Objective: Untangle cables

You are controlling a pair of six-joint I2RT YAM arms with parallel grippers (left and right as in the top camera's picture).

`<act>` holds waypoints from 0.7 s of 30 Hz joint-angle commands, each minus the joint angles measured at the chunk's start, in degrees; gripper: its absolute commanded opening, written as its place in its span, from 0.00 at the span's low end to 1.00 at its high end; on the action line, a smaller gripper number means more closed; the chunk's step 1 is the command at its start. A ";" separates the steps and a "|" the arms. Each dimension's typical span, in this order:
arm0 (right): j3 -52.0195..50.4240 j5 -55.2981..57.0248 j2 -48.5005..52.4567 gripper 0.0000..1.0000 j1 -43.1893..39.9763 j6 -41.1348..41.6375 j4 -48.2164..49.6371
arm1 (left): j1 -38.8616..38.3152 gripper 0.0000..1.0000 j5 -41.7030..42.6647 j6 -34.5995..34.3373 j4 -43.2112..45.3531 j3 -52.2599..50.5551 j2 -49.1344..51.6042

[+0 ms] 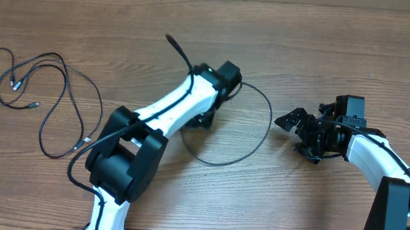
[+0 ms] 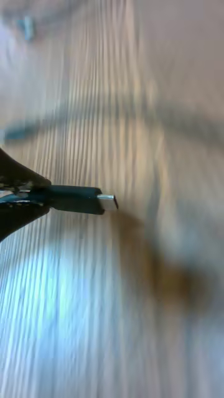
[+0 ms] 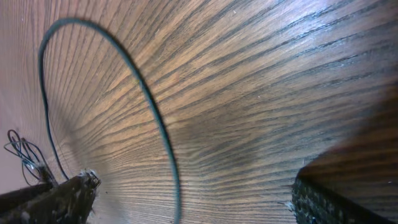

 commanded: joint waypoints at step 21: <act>-2.38 5.29 2.73 1.00 0.24 -1.05 -0.22 | 9.44 0.13 1.11 30.64 6.03 -0.26 -2.47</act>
